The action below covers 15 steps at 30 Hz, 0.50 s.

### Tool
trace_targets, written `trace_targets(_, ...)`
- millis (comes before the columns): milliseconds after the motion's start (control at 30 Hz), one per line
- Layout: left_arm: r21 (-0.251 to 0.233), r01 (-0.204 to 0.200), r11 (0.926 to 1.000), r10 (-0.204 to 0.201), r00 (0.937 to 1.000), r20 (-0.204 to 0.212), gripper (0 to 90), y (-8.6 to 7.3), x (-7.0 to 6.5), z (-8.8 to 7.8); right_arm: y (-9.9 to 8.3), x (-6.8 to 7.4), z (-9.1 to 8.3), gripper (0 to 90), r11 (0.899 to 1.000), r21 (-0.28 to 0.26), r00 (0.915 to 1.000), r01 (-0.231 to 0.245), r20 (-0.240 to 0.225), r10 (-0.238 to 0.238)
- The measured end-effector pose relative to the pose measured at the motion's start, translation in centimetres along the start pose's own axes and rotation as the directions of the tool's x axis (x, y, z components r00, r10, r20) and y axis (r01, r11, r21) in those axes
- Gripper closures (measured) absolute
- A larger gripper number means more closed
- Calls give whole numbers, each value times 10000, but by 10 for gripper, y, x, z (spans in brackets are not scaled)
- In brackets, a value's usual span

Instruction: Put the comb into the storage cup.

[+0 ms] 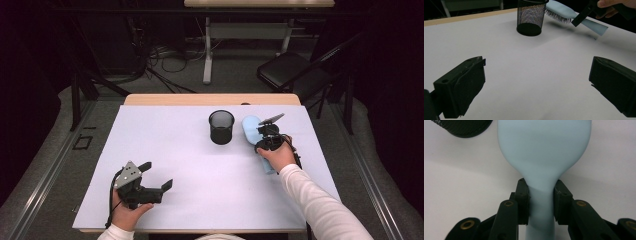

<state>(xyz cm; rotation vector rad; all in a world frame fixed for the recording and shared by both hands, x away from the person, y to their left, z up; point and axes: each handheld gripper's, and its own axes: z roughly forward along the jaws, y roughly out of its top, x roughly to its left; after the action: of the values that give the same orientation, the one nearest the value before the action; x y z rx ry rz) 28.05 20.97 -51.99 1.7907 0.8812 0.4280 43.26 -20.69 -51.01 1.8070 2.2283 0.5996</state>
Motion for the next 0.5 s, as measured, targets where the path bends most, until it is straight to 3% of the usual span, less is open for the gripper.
trace_targets(500,-24,21,10000,-22,9999,-127,4,-1,2,2,-12,-1,-15,696,9970,-177,9963,747,-412,-754)
